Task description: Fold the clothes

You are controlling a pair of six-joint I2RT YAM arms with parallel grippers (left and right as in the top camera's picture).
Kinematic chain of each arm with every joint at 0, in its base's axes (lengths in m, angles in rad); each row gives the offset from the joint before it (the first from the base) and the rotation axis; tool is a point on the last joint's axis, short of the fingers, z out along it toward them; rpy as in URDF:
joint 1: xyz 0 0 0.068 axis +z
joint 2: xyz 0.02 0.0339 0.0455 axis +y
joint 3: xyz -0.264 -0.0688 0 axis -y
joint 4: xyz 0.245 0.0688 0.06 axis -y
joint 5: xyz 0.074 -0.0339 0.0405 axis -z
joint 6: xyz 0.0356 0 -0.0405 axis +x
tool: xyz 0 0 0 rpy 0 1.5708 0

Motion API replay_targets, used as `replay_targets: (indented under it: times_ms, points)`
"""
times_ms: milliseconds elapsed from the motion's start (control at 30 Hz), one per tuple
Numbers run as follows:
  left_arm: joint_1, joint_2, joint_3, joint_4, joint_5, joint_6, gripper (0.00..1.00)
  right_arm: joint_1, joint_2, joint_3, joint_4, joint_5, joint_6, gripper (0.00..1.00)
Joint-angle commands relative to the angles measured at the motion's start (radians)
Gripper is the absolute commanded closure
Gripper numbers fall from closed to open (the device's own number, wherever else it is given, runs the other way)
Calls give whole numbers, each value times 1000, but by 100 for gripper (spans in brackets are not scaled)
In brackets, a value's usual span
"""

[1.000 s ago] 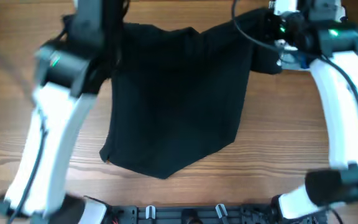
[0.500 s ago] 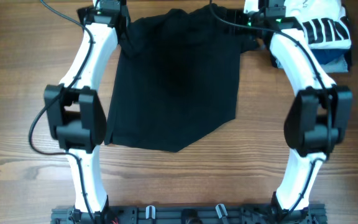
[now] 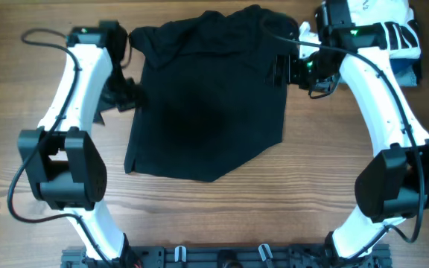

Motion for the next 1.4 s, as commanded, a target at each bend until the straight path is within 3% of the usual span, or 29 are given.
replay_targets:
  times_ms: [0, 367, 433, 467, 500, 533, 667, 767, 933, 1000, 1033, 1067, 1100, 1133, 1267, 1300, 1367]
  points:
    - [-36, -1, -179, 89, 69, -34, 8, 26, 10, -47, 18, -19, -3, 0]
    - [-27, -1, -583, 462, 98, -79, 13, 144, 10, -112, -26, -18, 45, 16]
    - [-27, -1, -616, 509, 99, -87, 28, 144, 10, -112, -45, 10, 58, 18]
    - [-27, -1, -623, 526, 105, -87, 42, 144, 10, -112, -53, 16, 64, 19]
    - [-27, -1, -623, 541, 109, -86, 77, 144, 10, -112, -72, 53, 89, 20]
    - [-27, -1, -621, 566, 128, -86, 96, 144, 10, -112, -80, 67, 103, 20]
    - [-25, -35, -498, 553, 140, -33, 96, 144, 10, -112, -103, 68, 103, 20]
    - [16, -102, -375, 555, 18, -22, 96, 144, 10, -112, -93, 68, 101, 20]
    - [261, -114, -330, 701, -152, 66, 96, 144, 10, -112, -24, 95, 93, 16]
    - [336, -114, -330, 790, -150, 96, 96, 144, 10, -112, 19, 95, 88, 16]
    - [362, -114, -330, 829, -142, 107, 95, 144, 10, -112, 46, 95, 82, 16]
    - [378, -114, -330, 852, -142, 107, 59, 144, 10, -112, 80, 103, 82, 16]
    - [387, -114, -330, 871, -143, 110, 13, 144, 10, -112, 121, 130, 89, 16]
    - [388, -115, -321, 871, -143, 110, 0, 144, 10, -112, 160, 172, 113, 16]
    - [363, -159, -160, 628, -88, 109, 0, 140, 27, -112, 217, 231, 116, 20]
    - [325, -203, -76, 461, 136, 109, 0, 137, 58, -112, 222, 234, 109, 20]
    - [275, -229, -77, 406, 216, 110, 0, 130, 73, -112, 223, 233, 108, 20]
